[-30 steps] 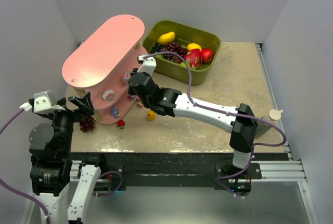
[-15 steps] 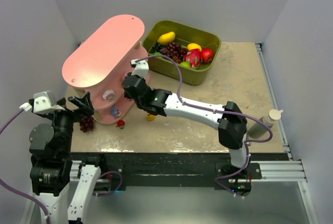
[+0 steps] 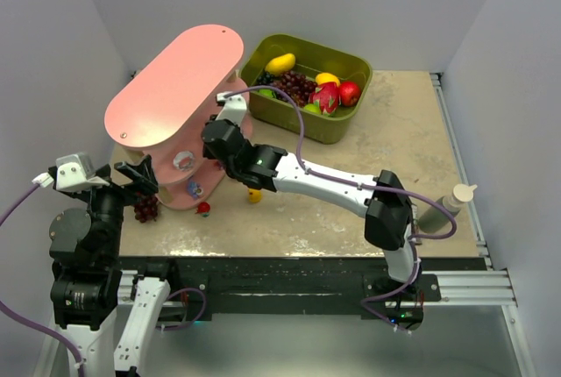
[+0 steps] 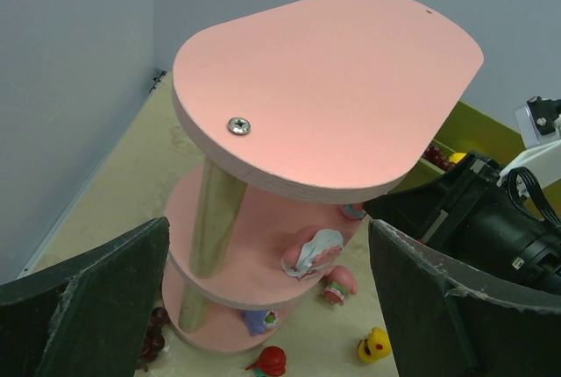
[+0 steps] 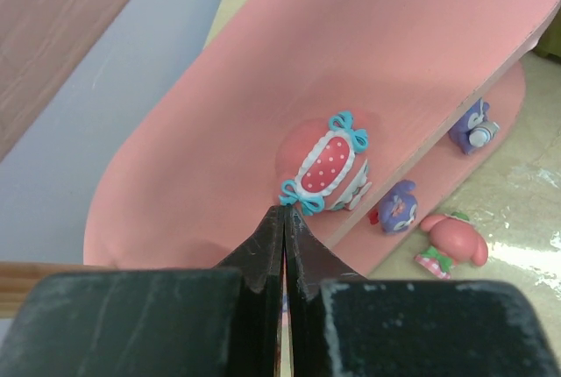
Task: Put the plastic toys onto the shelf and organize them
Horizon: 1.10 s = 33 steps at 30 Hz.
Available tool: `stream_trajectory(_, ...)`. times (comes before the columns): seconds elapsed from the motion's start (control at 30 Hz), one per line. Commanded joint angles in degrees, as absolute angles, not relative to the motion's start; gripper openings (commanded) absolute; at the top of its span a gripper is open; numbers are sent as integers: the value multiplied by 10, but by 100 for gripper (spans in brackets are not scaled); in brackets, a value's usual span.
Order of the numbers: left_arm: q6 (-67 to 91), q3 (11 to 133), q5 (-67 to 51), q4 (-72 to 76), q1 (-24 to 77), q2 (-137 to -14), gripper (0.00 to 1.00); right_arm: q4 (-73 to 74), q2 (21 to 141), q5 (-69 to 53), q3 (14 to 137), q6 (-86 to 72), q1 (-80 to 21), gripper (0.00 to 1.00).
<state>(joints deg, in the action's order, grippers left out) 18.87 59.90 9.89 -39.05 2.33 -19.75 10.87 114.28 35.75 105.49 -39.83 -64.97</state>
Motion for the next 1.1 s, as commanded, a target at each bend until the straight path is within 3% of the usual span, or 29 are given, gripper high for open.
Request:
stream_trajectory(0.0, 178, 599, 107, -383, 21, -198, 99, 110, 1150, 353, 1083, -392, -650, 0)
stream_trajectory(0.4, 179, 598, 105, -384, 21, -195, 100, 77, 1108, 339, 1042, -378, -649, 5)
stream_trajectory(0.63, 182, 599, 103, -387, 21, -194, 100, 36, 1008, 331, 937, -364, -650, 32)
stream_trajectory(0.8, 183, 599, 100, -390, 21, -190, 99, 40, 934, 324, 804, -368, -639, 59)
stream_trajectory(1.07, 186, 589, 75, -388, 21, -181, 99, -75, 918, 152, 609, -405, -539, 77)
